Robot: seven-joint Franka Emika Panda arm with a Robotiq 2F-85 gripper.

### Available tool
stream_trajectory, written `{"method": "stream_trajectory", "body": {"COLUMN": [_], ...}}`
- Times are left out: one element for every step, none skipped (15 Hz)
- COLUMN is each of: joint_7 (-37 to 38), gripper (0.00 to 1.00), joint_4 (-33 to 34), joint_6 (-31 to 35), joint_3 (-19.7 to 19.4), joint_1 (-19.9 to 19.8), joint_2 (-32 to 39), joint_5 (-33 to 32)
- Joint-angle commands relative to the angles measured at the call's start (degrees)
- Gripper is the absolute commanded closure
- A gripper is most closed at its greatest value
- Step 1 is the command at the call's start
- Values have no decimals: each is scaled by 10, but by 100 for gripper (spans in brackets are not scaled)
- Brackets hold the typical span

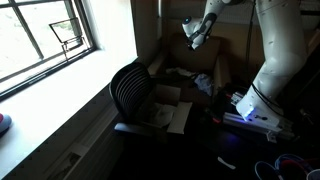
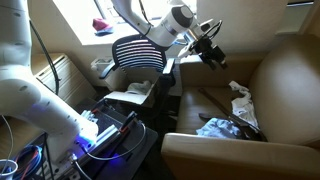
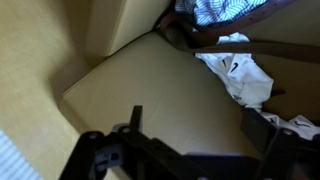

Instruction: Put the clothes on the couch on the chair

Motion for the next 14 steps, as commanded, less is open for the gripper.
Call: {"method": "stream_trajectory", "body": {"joint_7": [-87, -137, -164, -190, -216, -242, -268, -294, -313, -329, -349, -366, -360, -335], "gripper": [0, 0, 0, 0, 0, 0, 0, 0, 0, 0, 0, 0, 0, 0], "joint_4": [7, 45, 84, 111, 138, 175, 204, 237, 269, 300, 332, 363, 393, 422], "joint_6": [0, -27, -51, -79, -109, -140, -165, -194, -225, -260, -298, -341, -386, -410], "joint_3": [25, 46, 49, 47, 44, 40, 36, 34, 31, 30, 33, 37, 30, 21], "joint_1": [-28, -56, -72, -79, -89, -99, -110, -120, -127, -134, -142, -148, -142, -138], "joint_2": [14, 52, 93, 118, 143, 173, 201, 228, 256, 281, 305, 327, 349, 367], "joint_5": [-7, 32, 56, 77, 95, 109, 118, 124, 130, 134, 142, 152, 157, 160]}}
